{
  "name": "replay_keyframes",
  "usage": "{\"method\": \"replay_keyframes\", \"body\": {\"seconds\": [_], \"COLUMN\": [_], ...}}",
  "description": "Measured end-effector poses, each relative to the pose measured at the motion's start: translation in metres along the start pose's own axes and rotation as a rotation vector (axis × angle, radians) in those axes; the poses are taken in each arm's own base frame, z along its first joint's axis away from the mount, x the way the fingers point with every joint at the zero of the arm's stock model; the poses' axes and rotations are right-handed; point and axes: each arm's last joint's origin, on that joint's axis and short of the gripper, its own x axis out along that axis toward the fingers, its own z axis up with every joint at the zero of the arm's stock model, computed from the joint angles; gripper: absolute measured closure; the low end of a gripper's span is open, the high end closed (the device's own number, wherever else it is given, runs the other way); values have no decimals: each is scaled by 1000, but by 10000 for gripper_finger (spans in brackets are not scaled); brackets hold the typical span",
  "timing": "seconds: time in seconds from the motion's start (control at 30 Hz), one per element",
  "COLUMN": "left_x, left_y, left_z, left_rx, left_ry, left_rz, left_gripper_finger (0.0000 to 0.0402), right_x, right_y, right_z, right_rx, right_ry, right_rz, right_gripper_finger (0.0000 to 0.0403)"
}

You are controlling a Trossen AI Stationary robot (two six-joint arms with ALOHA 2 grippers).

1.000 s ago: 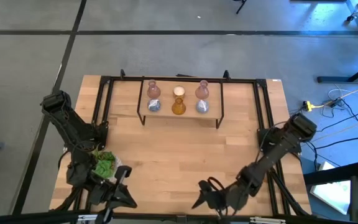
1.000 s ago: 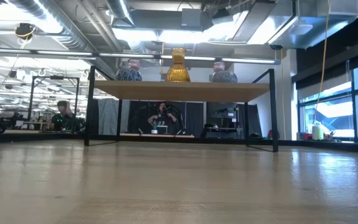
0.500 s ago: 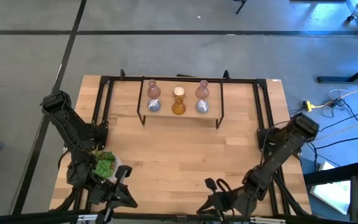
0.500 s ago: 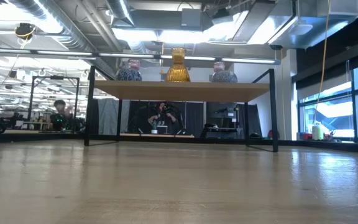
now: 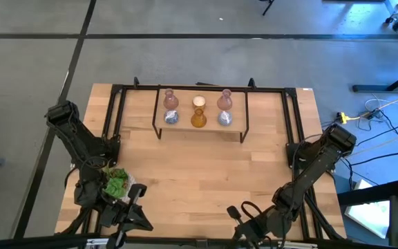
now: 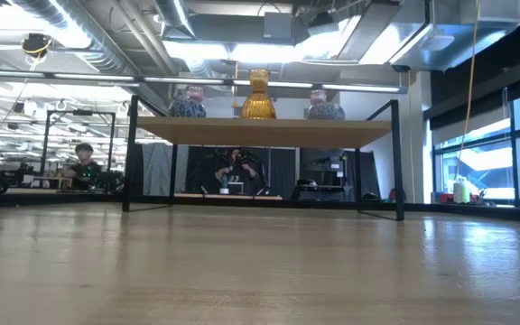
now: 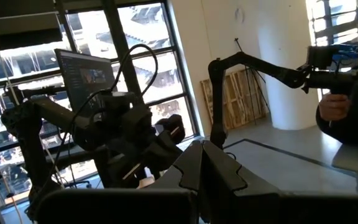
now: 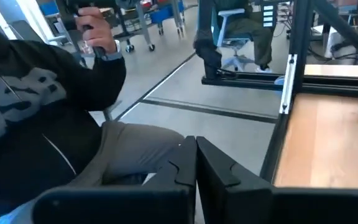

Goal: Pick & Place candle stick holders
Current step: Return to Home Position

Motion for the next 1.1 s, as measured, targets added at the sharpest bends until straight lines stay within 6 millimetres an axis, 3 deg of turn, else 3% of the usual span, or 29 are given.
{"method": "replay_keyframes", "body": {"seconds": [0.17, 0.37, 0.5, 0.77, 1.1], "left_x": [0, 0, 0, 0, 0], "left_y": [0, 0, 0, 0, 0], "left_z": [0, 0, 0, 0, -1], "left_rx": [0, 0, 0, 2, 7], "left_ry": [0, 0, -1, 2, 8], "left_rz": [0, 0, 0, -2, -6], "left_gripper_finger": [400, 400, 400, 400, 400], "right_x": [1, 3, -8, -68, -159], "right_y": [-6, -28, -44, -81, -112], "right_z": [3, 0, 9, 13, -45], "right_rx": [30, -41, -99, -166, -133], "right_ry": [-18, 82, 107, 62, -245], "right_rz": [-4, -88, -36, -50, -75], "right_gripper_finger": [397, 398, 398, 398, 398]}}
